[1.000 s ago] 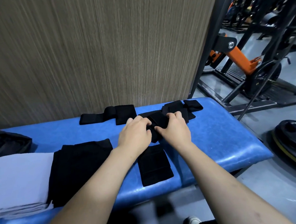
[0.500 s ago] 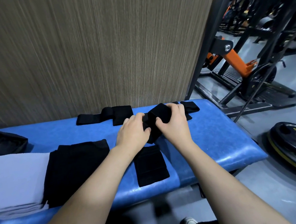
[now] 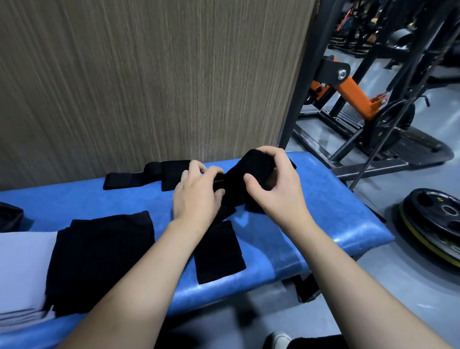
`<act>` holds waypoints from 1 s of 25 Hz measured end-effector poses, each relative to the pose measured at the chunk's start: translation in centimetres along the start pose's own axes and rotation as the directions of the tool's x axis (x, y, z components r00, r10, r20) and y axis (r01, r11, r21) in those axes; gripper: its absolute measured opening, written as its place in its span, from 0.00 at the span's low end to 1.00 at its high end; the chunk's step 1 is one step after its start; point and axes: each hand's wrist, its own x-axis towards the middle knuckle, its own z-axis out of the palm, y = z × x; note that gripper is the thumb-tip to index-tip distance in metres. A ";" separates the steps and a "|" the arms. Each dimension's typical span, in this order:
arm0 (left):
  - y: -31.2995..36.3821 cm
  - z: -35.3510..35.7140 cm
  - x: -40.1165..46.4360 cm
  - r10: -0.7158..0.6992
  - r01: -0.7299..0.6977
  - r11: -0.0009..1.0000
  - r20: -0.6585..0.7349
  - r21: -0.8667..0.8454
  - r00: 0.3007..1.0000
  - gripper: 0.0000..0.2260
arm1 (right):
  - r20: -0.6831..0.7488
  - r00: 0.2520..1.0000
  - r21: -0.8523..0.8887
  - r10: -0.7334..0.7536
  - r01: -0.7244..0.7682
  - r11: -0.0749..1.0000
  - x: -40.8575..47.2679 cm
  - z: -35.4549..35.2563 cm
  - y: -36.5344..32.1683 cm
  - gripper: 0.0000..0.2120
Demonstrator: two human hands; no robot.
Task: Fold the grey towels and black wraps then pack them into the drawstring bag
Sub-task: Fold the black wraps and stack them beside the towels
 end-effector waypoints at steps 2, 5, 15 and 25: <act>0.0 0.3 0.2 0.014 -0.013 1.000 -0.015 0.019 1.000 0.14 | -0.008 1.000 0.063 0.019 -0.018 0.998 -0.4 -0.8 -0.1 0.19; 0.2 0.4 0.4 -0.009 0.009 1.000 -0.023 0.003 1.000 0.06 | -0.038 0.998 0.162 0.050 -0.043 0.986 -0.6 -1.8 -0.2 0.17; 0.9 -1.3 1.2 -0.009 -0.067 0.952 -0.244 -0.300 0.970 0.08 | 0.023 0.996 0.040 0.082 -0.083 0.996 -0.7 -4.1 2.4 0.18; 0.8 -4.5 0.6 0.137 -0.277 0.888 -0.363 -0.368 0.922 0.16 | 0.363 0.867 -0.235 0.341 -0.269 0.934 -1.8 -4.4 3.6 0.18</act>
